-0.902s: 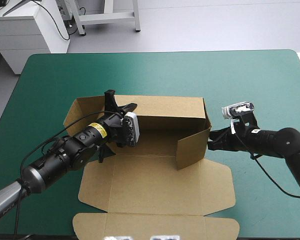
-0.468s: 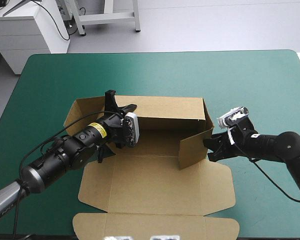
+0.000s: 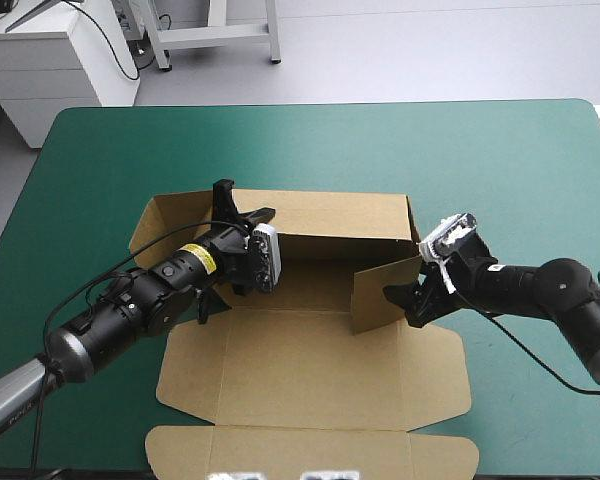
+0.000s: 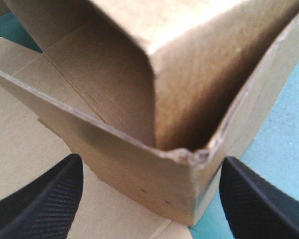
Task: Fold the box
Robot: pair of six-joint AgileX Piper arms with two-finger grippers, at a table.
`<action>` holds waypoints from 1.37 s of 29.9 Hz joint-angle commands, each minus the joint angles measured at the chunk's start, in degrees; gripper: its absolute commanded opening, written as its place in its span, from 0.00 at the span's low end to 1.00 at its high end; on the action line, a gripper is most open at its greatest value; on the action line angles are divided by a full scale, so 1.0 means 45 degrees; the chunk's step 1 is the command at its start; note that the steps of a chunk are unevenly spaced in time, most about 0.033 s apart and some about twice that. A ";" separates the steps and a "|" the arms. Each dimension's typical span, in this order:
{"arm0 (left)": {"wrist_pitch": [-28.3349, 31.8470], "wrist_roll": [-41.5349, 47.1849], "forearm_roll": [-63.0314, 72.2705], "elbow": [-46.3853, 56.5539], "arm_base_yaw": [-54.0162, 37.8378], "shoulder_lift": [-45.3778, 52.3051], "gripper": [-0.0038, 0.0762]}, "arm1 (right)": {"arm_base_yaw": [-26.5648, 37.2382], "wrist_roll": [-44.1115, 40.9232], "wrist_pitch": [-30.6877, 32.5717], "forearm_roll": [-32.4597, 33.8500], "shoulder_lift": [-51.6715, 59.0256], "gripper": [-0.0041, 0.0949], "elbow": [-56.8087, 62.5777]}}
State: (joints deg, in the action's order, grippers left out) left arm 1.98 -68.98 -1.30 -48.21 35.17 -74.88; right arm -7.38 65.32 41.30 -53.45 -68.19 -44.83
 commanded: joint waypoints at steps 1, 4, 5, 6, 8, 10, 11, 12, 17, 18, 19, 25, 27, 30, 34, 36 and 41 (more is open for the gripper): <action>-0.1453 0.0245 0.0289 -0.0036 0.0309 -0.0005 0.05 | -0.0416 -0.0079 -0.1128 -0.0655 0.0012 0.77 -0.0343; -0.1523 0.0245 0.0289 -0.0036 0.0550 -0.0005 0.05 | -0.0721 -0.0083 -0.1909 -0.0645 -0.0161 0.77 -0.0343; -0.1596 0.0245 0.0289 -0.0036 0.0613 -0.0005 0.05 | -0.0789 -0.0083 -0.2286 -0.0621 -0.0238 0.77 -0.0343; -0.1596 0.0245 0.0289 -0.0036 0.0654 -0.0005 0.05 | -0.0809 -0.0138 -0.2574 -0.0621 -0.0287 0.77 -0.0343; -0.1437 0.0396 0.0398 -0.0036 0.0689 0.0018 0.05 | -0.0820 -0.0554 -0.3179 -0.0621 -0.0375 0.76 -0.0343; -0.1151 0.0457 0.0455 -0.0036 0.0689 0.0018 0.05 | -0.0820 -0.0803 -0.3264 -0.0645 -0.0397 0.72 -0.0343; -0.0974 0.0457 0.0455 -0.0036 0.0689 0.0038 0.05 | -0.0820 -0.0907 -0.3264 -0.0668 -0.0397 0.69 -0.0343; -0.0812 0.0457 0.0455 -0.0036 0.0689 0.0038 0.05 | -0.0820 -0.1010 -0.3264 -0.0668 -0.0397 0.66 -0.0343; -0.0613 0.0457 0.0455 -0.0036 0.0689 0.0094 0.05 | -0.0820 -0.1033 -0.3024 -0.0826 -0.0397 0.50 -0.0343; -0.0686 0.0457 0.0455 -0.0036 0.0689 0.0094 0.05 | -0.0820 -0.1033 -0.2877 -0.1031 -0.0397 0.48 -0.0343; -0.0742 0.0457 0.0455 -0.0036 0.0689 0.0094 0.05 | -0.0840 -0.1033 -0.2751 -0.1200 -0.0397 0.47 -0.0343; -0.0700 0.0457 0.1062 -0.0198 0.0861 0.0121 0.05 | -0.1539 -0.0656 -0.3005 -0.1264 -0.0404 0.38 -0.0504; -0.0762 0.0457 0.1223 -0.0402 0.0997 0.0120 0.05 | -0.1752 -0.0656 -0.3056 -0.1244 -0.0404 0.25 -0.0631; -0.0812 0.0393 0.1278 -0.0679 0.1230 0.0120 0.05 | -0.1802 -0.0691 -0.3061 -0.1244 -0.0404 0.06 -0.0714; -0.1151 0.0206 0.1187 -0.0679 0.1233 0.0120 0.05 | -0.1802 -0.0705 -0.2593 -0.1244 -0.0404 0.02 -0.0714; -0.1533 0.0206 0.0942 -0.0679 0.1233 0.0120 0.05 | -0.1802 -0.0651 -0.2154 -0.1294 -0.0404 0.02 -0.0714; -0.2155 0.0301 0.1080 -0.0679 0.1233 0.0380 0.11 | -0.1802 -0.1252 -0.2092 -0.1294 -0.0381 0.03 -0.0722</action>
State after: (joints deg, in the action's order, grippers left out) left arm -2.90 -68.78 1.43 -50.55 39.06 -74.29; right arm -14.08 60.16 23.33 -54.88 -71.64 -45.44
